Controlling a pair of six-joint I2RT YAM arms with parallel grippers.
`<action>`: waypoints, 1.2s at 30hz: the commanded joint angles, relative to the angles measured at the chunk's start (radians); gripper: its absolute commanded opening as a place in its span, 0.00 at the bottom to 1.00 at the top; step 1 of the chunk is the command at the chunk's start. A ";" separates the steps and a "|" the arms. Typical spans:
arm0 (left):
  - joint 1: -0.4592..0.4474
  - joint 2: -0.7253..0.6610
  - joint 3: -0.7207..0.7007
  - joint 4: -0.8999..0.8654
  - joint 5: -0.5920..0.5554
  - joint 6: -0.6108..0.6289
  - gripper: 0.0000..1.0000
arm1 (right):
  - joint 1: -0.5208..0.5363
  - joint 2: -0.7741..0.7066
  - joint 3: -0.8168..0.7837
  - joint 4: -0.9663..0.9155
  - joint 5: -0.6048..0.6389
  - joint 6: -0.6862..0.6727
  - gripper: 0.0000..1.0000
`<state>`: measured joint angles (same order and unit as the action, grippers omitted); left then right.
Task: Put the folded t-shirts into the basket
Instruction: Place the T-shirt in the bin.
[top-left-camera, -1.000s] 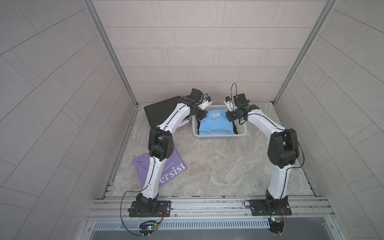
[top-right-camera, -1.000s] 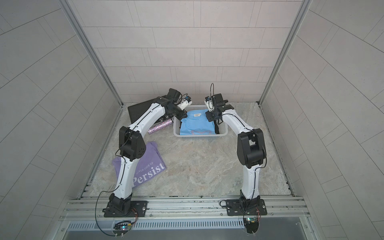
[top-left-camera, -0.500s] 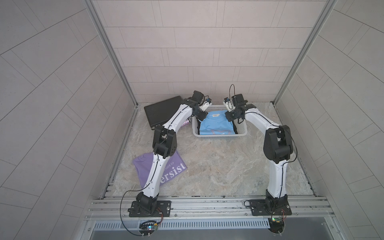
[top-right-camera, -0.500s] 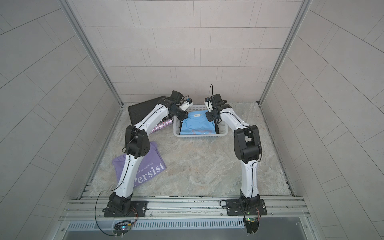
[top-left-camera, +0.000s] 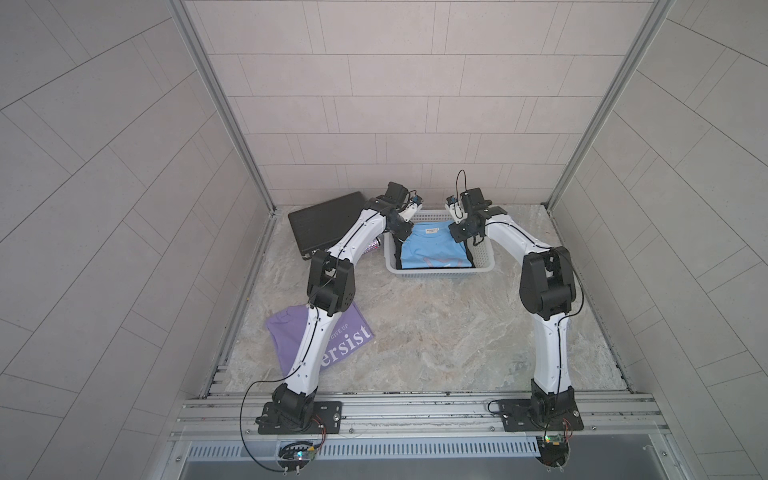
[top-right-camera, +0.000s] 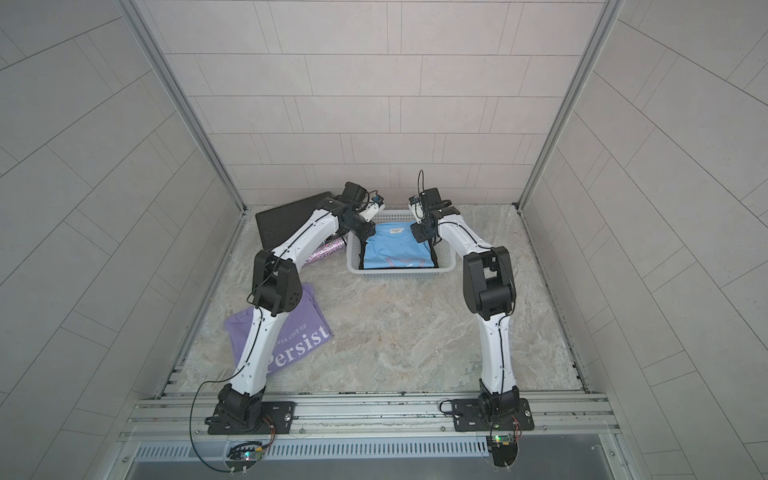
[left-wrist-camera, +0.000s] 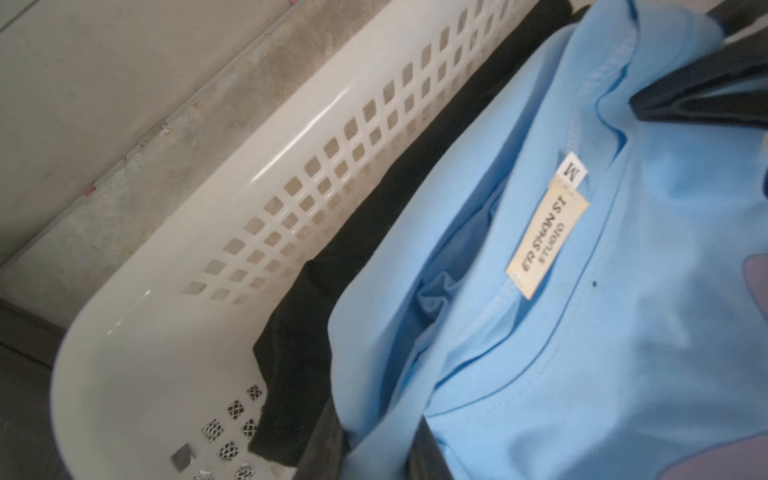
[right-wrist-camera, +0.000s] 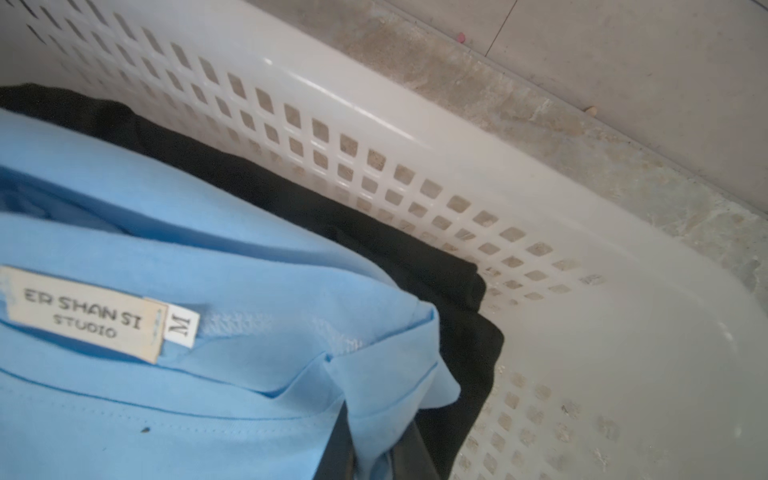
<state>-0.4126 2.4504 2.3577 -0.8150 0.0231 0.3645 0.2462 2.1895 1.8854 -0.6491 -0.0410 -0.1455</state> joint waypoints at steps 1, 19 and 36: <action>0.002 0.019 0.040 0.028 -0.087 -0.007 0.34 | -0.018 0.010 0.046 -0.031 0.058 -0.008 0.23; -0.007 -0.042 0.039 0.069 -0.181 -0.027 0.68 | -0.025 -0.081 0.037 -0.037 -0.019 -0.092 0.44; -0.008 -0.002 0.013 -0.008 0.017 -0.125 0.63 | -0.030 0.025 0.064 -0.063 -0.089 -0.071 0.40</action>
<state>-0.4175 2.4168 2.3703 -0.7914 0.0246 0.2508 0.2203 2.1803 1.9301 -0.6914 -0.1505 -0.2253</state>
